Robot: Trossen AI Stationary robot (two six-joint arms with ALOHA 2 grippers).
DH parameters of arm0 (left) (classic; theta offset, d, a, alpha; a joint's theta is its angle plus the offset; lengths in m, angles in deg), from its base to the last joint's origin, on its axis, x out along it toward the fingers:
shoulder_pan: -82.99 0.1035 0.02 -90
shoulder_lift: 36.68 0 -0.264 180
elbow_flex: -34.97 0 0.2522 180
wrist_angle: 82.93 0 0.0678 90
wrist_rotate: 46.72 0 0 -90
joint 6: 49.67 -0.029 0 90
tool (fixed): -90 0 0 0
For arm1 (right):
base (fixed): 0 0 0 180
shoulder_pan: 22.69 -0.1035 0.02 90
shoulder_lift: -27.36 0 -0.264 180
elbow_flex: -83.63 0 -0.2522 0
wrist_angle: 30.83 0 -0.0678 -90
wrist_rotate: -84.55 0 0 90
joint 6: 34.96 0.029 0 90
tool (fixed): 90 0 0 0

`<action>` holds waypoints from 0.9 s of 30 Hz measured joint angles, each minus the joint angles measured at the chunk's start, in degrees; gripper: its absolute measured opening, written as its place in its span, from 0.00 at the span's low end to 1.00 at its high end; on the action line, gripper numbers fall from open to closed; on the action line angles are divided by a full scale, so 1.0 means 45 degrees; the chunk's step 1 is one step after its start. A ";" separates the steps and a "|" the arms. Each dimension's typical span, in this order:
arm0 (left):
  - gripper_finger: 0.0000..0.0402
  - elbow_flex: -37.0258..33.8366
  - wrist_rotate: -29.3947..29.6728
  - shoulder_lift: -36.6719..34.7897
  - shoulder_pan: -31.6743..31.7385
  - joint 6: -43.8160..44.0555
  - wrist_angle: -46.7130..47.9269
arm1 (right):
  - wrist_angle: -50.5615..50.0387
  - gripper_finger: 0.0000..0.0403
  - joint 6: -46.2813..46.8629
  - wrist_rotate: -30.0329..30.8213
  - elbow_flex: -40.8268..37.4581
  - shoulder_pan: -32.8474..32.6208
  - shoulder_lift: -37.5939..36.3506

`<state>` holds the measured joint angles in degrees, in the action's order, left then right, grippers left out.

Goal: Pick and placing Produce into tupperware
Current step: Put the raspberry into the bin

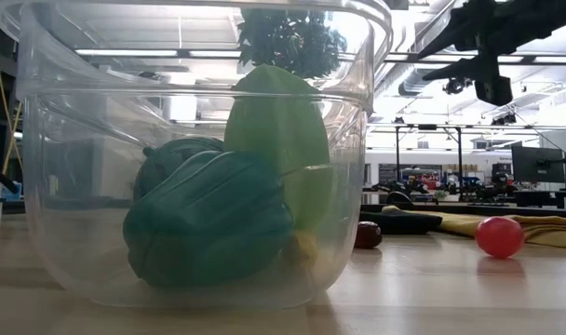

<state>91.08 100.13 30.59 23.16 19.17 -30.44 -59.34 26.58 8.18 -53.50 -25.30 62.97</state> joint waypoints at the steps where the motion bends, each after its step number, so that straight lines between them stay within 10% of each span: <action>1: 0.00 -0.0100 0.0045 0.0068 -0.0083 0.0184 -0.0038 | 0.0000 0.33 -0.0009 0.0094 0.0000 0.0000 0.0000; 27: 0.00 -0.1111 -0.1993 0.2424 -0.0063 -0.4801 -0.4304 | -0.0205 0.33 -0.0306 0.0210 0.0000 0.0000 0.0005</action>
<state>86.08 91.16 41.49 22.88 -2.43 -49.81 -60.26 25.20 9.12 -53.50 -25.30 62.99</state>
